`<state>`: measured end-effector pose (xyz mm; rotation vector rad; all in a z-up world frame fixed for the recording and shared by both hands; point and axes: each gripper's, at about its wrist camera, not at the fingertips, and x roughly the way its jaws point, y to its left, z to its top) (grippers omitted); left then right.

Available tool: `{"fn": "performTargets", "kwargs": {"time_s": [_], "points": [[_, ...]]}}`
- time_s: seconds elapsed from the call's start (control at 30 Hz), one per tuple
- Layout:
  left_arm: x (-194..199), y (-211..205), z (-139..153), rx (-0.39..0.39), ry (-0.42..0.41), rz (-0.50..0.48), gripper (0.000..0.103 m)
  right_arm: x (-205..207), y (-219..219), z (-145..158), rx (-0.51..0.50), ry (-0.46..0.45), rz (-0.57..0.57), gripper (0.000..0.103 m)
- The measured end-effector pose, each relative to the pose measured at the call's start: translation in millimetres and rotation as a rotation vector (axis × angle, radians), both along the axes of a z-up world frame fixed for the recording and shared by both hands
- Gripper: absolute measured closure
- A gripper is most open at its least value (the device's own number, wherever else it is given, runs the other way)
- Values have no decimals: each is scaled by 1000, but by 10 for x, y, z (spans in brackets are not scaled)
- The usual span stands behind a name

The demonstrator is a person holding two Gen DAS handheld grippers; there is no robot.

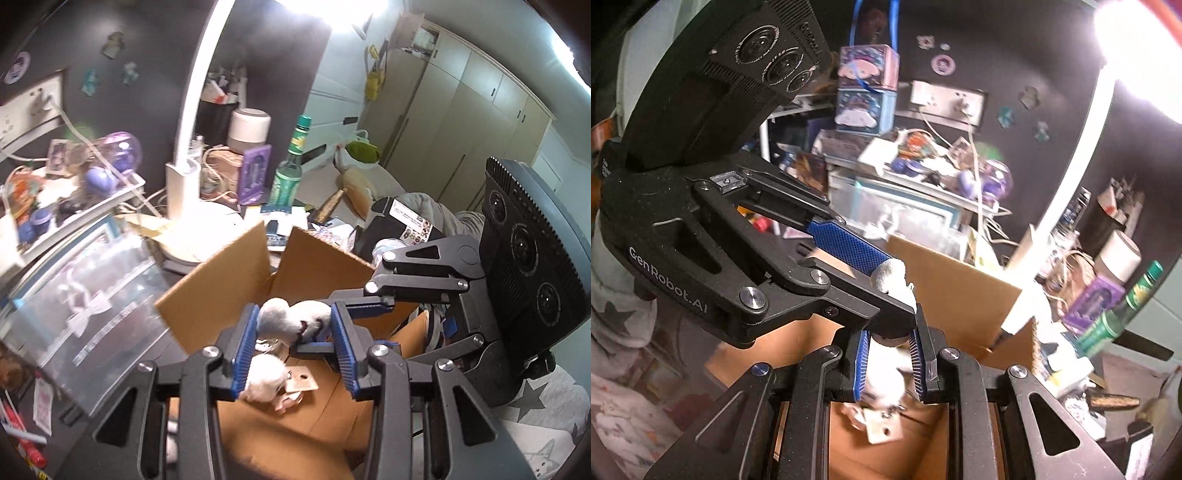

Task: Organize objects
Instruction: 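Carry the plush into the box and open both grippers, then withdraw both grippers from the box back over the desk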

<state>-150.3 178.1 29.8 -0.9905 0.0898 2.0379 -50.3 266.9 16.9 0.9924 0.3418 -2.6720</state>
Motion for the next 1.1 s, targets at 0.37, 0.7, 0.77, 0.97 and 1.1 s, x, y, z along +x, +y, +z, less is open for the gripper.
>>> {"fn": "performTargets", "kwargs": {"time_s": [0.37,0.7,0.77,0.97,1.1], "points": [[-104,194,-164,-58,29,0,40,-73,186,-147,44,-77,-33,82],[-41,119,-139,-58,51,12,24,-91,257,-167,41,-81,-62,67],[-29,94,-140,-63,54,18,24,-78,242,-157,43,-79,-60,67],[39,-5,-101,-44,56,20,20,-42,158,-122,63,-70,-63,67],[90,-180,-33,-24,72,45,20,-9,68,-68,63,-58,-59,67]]}}
